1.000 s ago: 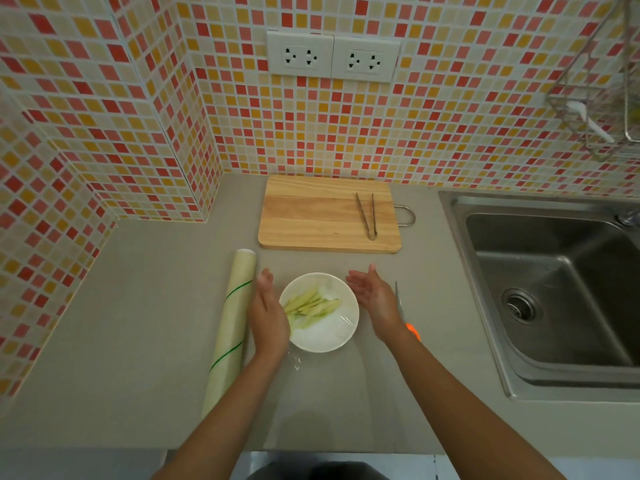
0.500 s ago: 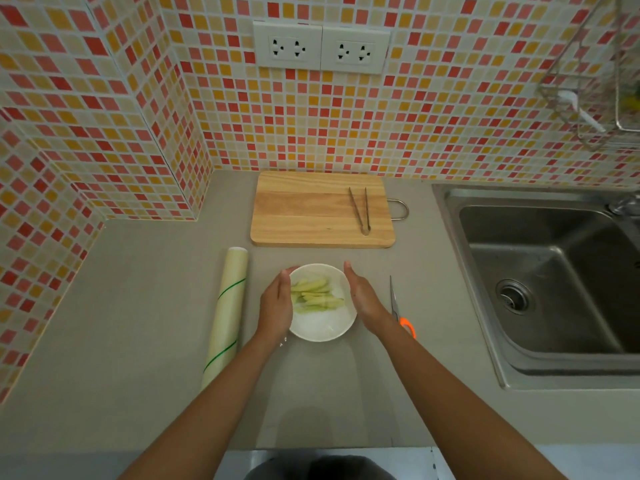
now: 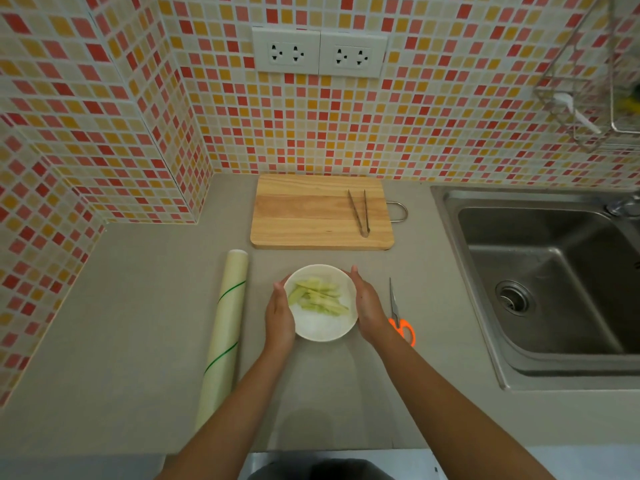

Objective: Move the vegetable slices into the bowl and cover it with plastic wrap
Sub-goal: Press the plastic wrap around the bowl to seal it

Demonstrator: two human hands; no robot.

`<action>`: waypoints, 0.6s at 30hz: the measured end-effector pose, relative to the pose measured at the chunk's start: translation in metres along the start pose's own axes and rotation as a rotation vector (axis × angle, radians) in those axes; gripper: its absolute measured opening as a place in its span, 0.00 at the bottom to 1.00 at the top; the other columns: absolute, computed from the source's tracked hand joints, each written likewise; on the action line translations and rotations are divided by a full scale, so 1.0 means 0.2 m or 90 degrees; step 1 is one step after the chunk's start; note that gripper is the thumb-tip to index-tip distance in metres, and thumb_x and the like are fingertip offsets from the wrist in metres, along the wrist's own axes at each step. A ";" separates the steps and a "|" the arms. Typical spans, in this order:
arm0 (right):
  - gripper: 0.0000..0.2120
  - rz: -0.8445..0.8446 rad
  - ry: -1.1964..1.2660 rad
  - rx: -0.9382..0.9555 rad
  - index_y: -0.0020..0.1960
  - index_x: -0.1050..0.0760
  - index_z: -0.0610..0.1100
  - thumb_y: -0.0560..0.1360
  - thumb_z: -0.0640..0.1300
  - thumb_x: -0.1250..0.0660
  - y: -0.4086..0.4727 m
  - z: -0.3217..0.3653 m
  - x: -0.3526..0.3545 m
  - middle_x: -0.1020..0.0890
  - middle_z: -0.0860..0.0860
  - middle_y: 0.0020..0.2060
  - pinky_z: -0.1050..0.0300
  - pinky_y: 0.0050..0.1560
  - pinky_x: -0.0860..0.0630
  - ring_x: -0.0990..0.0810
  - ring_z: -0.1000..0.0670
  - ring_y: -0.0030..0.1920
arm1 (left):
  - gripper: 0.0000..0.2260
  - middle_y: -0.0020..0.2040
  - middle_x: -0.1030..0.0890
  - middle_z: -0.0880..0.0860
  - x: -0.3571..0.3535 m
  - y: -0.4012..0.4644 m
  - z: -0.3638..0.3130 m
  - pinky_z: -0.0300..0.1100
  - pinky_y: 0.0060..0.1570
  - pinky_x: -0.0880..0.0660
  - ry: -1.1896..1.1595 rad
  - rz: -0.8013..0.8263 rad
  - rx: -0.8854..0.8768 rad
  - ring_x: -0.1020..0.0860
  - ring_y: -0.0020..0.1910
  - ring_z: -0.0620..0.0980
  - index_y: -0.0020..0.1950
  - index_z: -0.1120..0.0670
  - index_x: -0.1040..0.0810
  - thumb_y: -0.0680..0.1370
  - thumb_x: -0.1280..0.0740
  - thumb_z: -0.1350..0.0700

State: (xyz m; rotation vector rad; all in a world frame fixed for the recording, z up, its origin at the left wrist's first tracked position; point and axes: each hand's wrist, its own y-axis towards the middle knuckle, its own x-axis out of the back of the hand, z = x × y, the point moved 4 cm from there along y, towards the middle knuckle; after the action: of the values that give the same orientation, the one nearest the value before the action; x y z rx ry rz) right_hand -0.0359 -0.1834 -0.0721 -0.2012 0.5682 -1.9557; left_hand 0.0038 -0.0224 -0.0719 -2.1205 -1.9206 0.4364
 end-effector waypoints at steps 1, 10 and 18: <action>0.24 -0.004 0.003 -0.013 0.46 0.17 0.48 0.80 0.60 0.47 0.00 -0.01 0.00 0.14 0.46 0.46 0.50 0.52 0.22 0.16 0.45 0.50 | 0.19 0.56 0.20 0.49 0.00 0.01 0.00 0.30 0.43 0.26 0.004 0.005 0.002 0.23 0.54 0.47 0.61 0.47 0.24 0.83 0.53 0.45; 0.25 0.018 -0.014 -0.063 0.47 0.17 0.43 0.79 0.60 0.45 0.01 -0.03 0.03 0.14 0.43 0.47 0.48 0.53 0.22 0.16 0.43 0.50 | 0.21 0.48 0.17 0.48 -0.01 0.09 0.00 0.37 0.38 0.25 0.058 0.082 0.069 0.19 0.46 0.45 0.56 0.46 0.22 0.82 0.53 0.41; 0.26 0.074 0.032 -0.078 0.57 0.20 0.38 0.79 0.58 0.44 0.01 -0.01 0.02 0.18 0.39 0.56 0.43 0.63 0.26 0.19 0.40 0.57 | 0.21 0.47 0.18 0.48 -0.02 0.09 -0.03 0.30 0.31 0.25 0.067 0.107 0.062 0.20 0.43 0.43 0.58 0.50 0.22 0.82 0.52 0.43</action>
State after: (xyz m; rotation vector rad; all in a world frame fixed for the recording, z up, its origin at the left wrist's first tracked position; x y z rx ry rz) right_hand -0.0369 -0.1869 -0.0756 -0.1924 0.7175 -1.8187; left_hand 0.0223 -0.0284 -0.0737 -2.2039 -1.6377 0.4321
